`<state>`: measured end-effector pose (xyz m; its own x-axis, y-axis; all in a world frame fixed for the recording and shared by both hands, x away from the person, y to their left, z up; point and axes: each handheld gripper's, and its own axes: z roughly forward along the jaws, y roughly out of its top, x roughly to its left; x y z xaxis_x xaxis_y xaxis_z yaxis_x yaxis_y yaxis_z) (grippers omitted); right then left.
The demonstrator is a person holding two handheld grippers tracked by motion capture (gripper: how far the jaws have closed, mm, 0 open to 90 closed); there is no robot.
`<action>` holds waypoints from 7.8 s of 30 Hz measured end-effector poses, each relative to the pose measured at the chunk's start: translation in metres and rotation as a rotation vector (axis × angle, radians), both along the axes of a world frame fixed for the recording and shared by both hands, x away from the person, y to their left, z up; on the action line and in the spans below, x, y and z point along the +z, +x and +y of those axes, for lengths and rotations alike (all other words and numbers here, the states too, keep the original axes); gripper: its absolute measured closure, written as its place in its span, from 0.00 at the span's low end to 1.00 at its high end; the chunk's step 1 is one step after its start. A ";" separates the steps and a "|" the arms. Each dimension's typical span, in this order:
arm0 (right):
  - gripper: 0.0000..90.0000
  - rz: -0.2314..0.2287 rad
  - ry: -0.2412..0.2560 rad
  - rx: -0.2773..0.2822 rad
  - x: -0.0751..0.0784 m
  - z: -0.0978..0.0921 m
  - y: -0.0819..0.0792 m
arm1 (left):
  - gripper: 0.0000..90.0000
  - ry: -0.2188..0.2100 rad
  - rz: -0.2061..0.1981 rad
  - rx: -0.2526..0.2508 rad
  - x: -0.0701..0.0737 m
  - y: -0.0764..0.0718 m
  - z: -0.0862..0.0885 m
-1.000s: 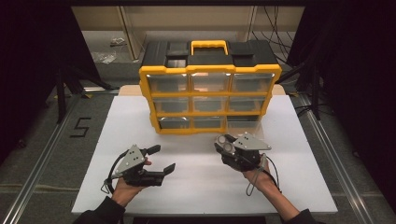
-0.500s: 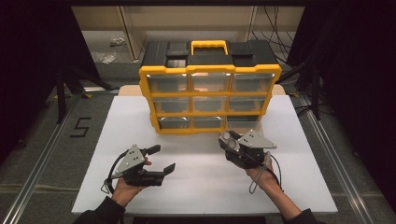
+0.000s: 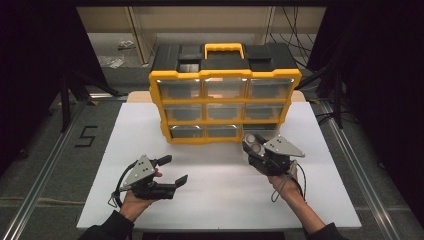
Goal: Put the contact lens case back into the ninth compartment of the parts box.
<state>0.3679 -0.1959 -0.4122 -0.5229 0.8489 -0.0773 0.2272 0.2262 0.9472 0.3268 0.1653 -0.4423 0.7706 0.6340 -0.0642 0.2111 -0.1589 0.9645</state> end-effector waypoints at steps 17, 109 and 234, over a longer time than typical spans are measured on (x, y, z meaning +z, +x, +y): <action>0.55 -0.032 0.020 -0.079 0.000 -0.015 0.007 | 0.17 0.000 -0.001 0.001 0.000 0.000 0.000; 0.29 0.061 0.083 -0.132 -0.007 -0.037 0.025 | 0.17 0.000 0.000 -0.001 0.000 0.000 -0.001; 0.24 0.262 -0.097 0.115 -0.028 -0.011 -0.022 | 0.17 -0.003 -0.003 0.001 0.000 -0.001 0.000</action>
